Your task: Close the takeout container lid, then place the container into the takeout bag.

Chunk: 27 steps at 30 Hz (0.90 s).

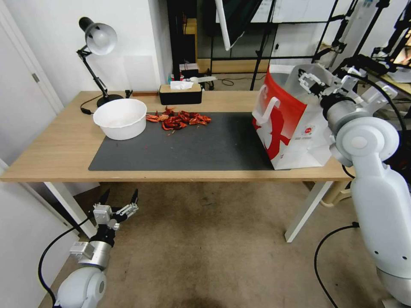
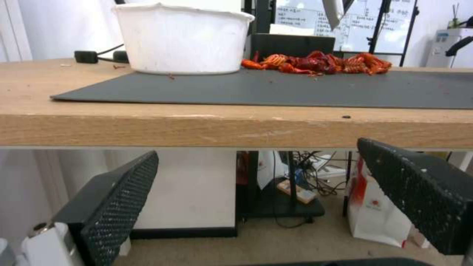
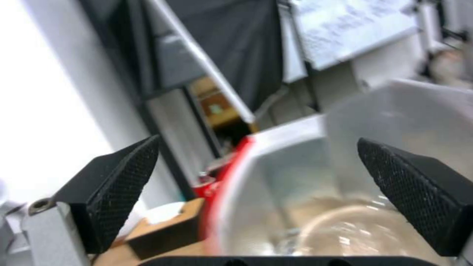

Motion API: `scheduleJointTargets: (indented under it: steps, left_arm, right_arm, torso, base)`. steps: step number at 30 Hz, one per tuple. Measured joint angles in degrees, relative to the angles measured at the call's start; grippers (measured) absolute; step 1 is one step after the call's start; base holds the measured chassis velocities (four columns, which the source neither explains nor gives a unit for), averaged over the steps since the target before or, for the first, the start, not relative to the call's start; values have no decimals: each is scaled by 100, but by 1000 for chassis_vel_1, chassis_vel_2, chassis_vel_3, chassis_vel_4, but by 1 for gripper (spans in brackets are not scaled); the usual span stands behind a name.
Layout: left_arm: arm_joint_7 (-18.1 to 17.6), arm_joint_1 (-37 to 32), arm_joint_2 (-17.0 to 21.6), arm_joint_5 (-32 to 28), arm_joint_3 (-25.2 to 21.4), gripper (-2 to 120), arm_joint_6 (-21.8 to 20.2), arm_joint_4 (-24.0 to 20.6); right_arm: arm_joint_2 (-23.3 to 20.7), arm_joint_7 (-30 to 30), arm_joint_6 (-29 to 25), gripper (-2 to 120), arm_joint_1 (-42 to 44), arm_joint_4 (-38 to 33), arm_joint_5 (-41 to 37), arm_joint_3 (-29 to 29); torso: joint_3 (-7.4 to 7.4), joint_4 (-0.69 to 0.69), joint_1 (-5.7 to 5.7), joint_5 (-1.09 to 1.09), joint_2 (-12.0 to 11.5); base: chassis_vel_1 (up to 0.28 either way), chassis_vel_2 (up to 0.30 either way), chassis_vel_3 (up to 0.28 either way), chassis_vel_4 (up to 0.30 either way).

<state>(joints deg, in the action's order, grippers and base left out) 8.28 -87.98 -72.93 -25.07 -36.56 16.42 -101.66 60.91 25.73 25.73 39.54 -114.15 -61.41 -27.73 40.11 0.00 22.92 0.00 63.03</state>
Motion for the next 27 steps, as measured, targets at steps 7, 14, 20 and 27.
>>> scheduleJointTargets:
  steps: [7,14,20,27]
  left_arm:
    - [-16,-12,-49,1,-6,100,136,-12]
    - [-325,32,-77,103,75,100,222,-48]
    - [-422,71,-100,211,185,100,268,-54]
    - [-468,70,-130,271,250,100,364,-14]
  right_arm:
    - [-230,-1624,-640,100,868,-495,1048,197]
    - [-275,-2422,-1312,100,1995,-829,2352,248]
    - [-100,-2562,-1728,100,3125,-1014,2800,-104]
    - [491,-2875,-2645,100,4399,-955,3493,-388]
  torso:
    - [0,0,0,0,0]
    - [-1,-1,-1,1,0]
    - [-1,-1,0,0,0]
    - [-1,-1,-1,0,0]
  base:
    - [0,0,0,0]
    - [0,0,0,0]
    - [0,0,0,0]
    - [0,0,0,0]
